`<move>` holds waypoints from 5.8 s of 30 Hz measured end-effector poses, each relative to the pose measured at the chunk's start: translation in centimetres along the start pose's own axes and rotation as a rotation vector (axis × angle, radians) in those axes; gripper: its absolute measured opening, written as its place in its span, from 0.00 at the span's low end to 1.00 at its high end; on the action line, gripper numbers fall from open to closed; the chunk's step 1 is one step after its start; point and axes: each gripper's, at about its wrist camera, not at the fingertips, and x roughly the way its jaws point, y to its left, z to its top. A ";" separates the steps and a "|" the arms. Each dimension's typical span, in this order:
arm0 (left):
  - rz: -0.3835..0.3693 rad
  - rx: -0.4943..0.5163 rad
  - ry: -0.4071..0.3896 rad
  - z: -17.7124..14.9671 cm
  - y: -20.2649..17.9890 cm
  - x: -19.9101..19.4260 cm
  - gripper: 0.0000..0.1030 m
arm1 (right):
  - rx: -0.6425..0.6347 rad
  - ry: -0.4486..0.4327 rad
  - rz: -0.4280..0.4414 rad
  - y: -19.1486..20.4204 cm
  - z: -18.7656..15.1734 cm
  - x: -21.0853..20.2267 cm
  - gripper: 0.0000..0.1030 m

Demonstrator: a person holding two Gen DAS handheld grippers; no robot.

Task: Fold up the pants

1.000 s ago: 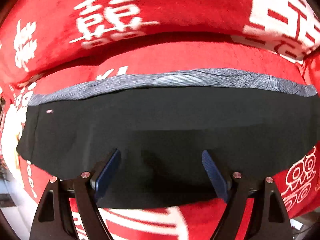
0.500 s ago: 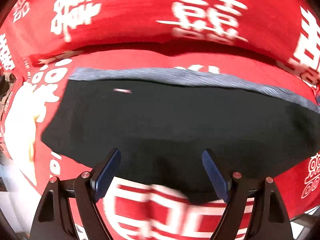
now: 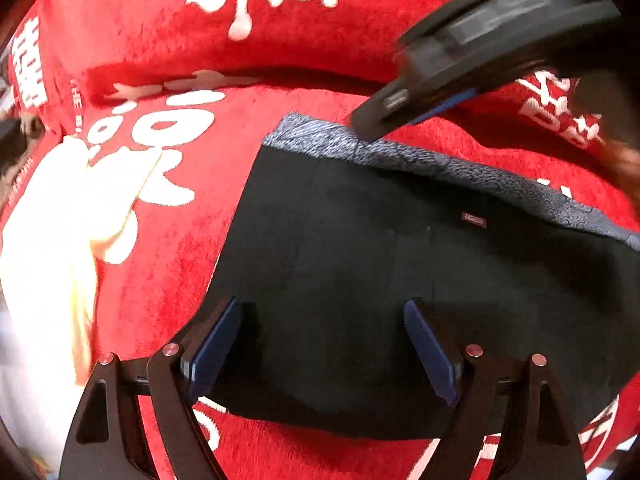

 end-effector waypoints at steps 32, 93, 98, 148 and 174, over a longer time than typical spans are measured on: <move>0.018 -0.039 0.043 2.5 2.0 0.5 0.93 | 0.556 -0.108 0.048 -4.9 -15.3 -9.9 0.40; -0.176 0.436 0.110 -3.6 -19.0 0.1 0.90 | 1.166 -0.348 0.214 -8.9 -42.7 -10.3 0.25; -0.179 0.432 0.118 -3.5 -18.9 0.2 0.89 | 1.251 -0.386 0.257 -10.3 -43.8 -10.1 0.25; -0.191 0.565 0.067 -0.5 -41.8 0.0 0.94 | 1.563 -0.562 -0.401 -25.0 -64.6 -26.6 0.45; -0.190 0.569 0.029 0.5 -43.4 -1.8 0.97 | 1.404 -0.615 -0.449 -23.4 -64.4 -31.0 0.40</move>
